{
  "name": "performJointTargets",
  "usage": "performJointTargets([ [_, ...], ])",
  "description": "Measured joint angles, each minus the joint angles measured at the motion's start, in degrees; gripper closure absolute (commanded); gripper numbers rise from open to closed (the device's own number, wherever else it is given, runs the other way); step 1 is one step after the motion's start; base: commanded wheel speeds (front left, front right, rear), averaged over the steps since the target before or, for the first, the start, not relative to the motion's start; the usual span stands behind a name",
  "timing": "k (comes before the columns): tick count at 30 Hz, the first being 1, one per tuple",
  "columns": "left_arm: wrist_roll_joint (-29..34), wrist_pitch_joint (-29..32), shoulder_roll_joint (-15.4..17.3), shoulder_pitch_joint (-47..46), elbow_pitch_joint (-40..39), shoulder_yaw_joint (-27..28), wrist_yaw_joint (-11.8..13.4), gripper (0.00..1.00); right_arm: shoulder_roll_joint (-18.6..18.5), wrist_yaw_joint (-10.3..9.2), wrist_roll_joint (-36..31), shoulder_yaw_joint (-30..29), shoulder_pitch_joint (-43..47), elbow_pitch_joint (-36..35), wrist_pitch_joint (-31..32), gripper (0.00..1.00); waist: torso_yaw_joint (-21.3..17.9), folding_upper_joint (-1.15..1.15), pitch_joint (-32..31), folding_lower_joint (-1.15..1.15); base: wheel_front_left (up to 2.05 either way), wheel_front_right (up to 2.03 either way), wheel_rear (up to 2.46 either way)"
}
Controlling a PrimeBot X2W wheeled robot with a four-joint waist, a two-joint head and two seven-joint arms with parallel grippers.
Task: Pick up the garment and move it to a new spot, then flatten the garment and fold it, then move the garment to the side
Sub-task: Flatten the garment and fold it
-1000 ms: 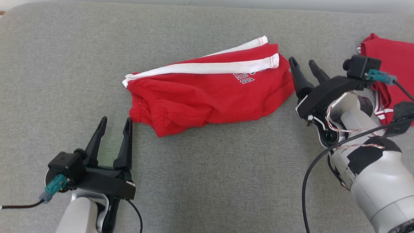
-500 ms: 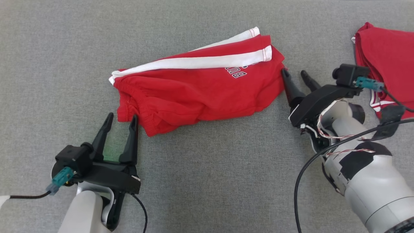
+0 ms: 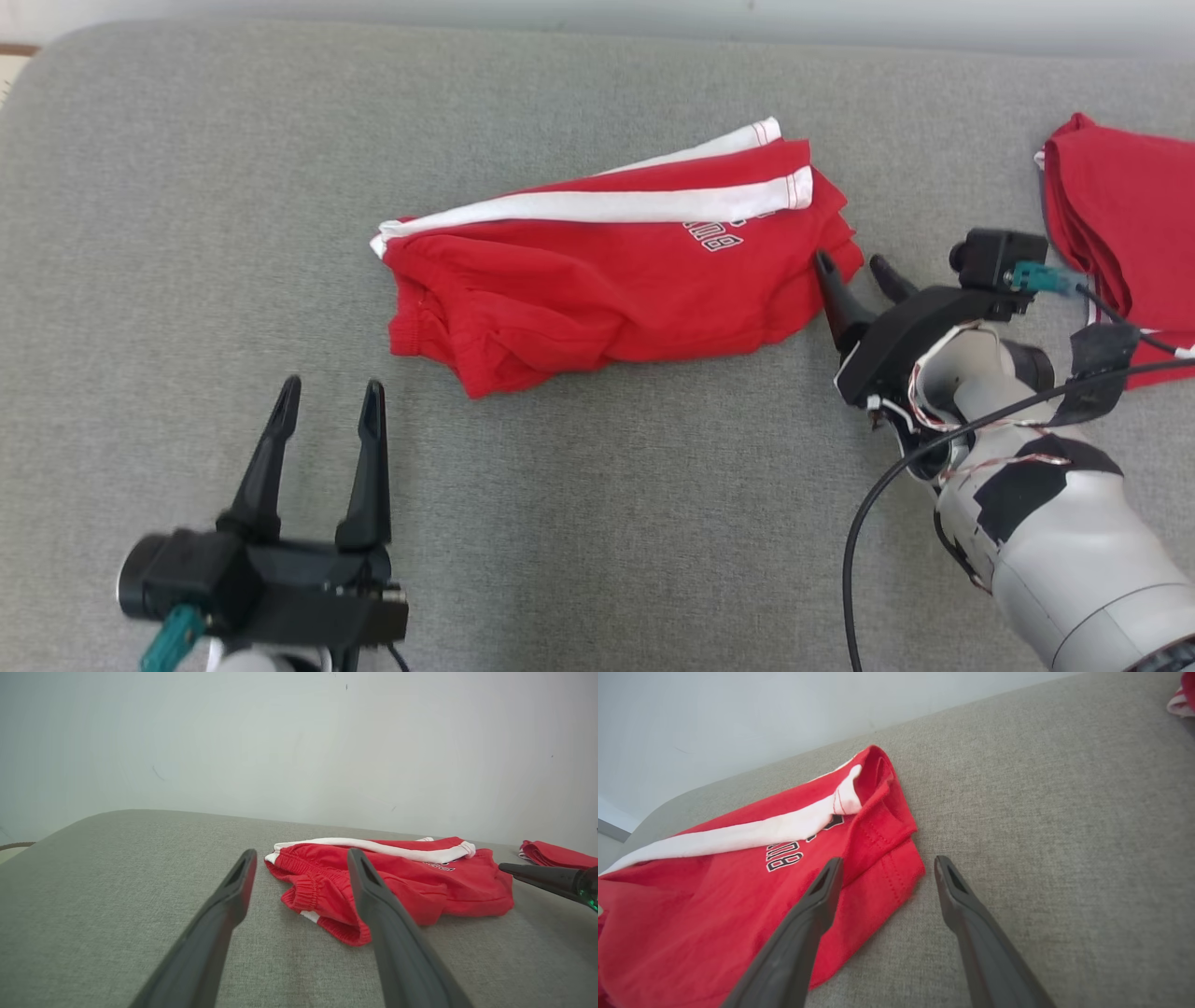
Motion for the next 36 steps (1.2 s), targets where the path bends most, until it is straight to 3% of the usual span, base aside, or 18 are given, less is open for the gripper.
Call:
performJointTargets([
  [9,-0.1,-0.1,0.0,8.5,-7.6,-1.3,5.0,0.0,0.1,0.0,2.1,-0.5,0.5,4.1,0.8,0.0,2.0,0.0,-2.0,0.0,0.0,0.0,0.0],
  [21,-1.2,-0.1,0.0,9.1,-8.0,-2.6,5.7,0.0,1.8,0.0,3.9,-1.8,-2.9,12.7,2.5,0.0,6.0,0.0,-2.5,0.0,0.0,0.0,0.0],
  [22,-1.3,-0.1,0.0,9.1,-7.9,-2.9,5.7,0.0,1.7,0.0,3.9,-1.8,-3.2,13.1,2.5,0.04,6.3,0.0,-2.5,0.0,0.0,0.0,0.0],
  [23,-1.4,-0.1,0.0,9.0,-7.7,-3.1,5.8,0.0,1.7,0.0,3.9,-1.8,-3.3,13.3,2.4,0.55,6.6,0.0,-2.5,0.0,0.0,0.0,0.0],
  [24,-1.6,-0.1,0.0,9.0,-7.6,-3.2,5.8,0.0,1.7,0.0,3.9,-1.7,-3.3,13.8,2.1,1.0,6.9,0.0,-2.5,0.0,0.0,0.0,0.0],
  [30,-1.7,-0.1,0.0,9.4,-6.8,-2.2,6.1,0.0,1.5,0.0,3.9,-0.9,-1.6,12.8,0.0,1.0,7.5,0.0,-3.8,0.0,0.0,0.0,0.0],
  [36,-1.6,-0.1,0.0,10.8,-5.7,-1.7,5.7,0.0,-0.1,0.0,7.3,-0.4,4.4,4.3,-1.6,1.0,6.7,0.0,-6.2,0.0,0.0,0.0,0.0],
])
